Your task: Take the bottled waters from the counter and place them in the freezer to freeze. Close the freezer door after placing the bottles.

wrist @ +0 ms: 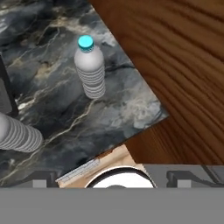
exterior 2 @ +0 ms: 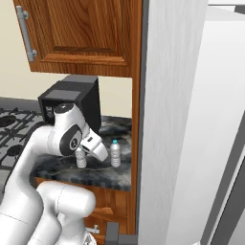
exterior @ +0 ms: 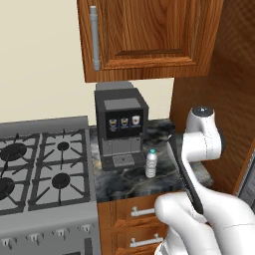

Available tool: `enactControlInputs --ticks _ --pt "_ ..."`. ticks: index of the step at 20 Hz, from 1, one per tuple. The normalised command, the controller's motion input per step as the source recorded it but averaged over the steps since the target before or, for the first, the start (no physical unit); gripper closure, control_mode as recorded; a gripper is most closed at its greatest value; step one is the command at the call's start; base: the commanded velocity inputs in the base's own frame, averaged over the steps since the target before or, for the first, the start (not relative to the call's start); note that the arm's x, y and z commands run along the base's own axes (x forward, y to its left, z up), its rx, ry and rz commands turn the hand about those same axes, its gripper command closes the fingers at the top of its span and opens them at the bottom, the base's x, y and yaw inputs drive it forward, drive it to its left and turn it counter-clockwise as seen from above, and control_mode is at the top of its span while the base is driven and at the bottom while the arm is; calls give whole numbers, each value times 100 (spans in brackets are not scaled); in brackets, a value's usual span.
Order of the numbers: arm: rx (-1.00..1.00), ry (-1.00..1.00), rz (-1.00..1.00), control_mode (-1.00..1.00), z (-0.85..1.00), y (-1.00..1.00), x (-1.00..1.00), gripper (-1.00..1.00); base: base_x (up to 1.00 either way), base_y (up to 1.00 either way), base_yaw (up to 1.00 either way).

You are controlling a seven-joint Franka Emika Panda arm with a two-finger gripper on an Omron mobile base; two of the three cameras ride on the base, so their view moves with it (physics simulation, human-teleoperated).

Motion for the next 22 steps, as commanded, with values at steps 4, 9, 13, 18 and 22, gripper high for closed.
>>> enactControlInputs --ticks 4,9,13,18,22 --pt "-4 -9 0 -100 -49 0 21 -100 0 0 0" --pt "-5 -10 0 -100 -34 -2 26 -100 0 0 0" --pt "0 -15 0 -100 -7 0 16 -100 0 0 0" --pt "-1 -9 0 -100 -9 -4 12 -100 0 0 0" --pt "-1 -4 0 -100 -19 -19 18 -100 0 0 0"
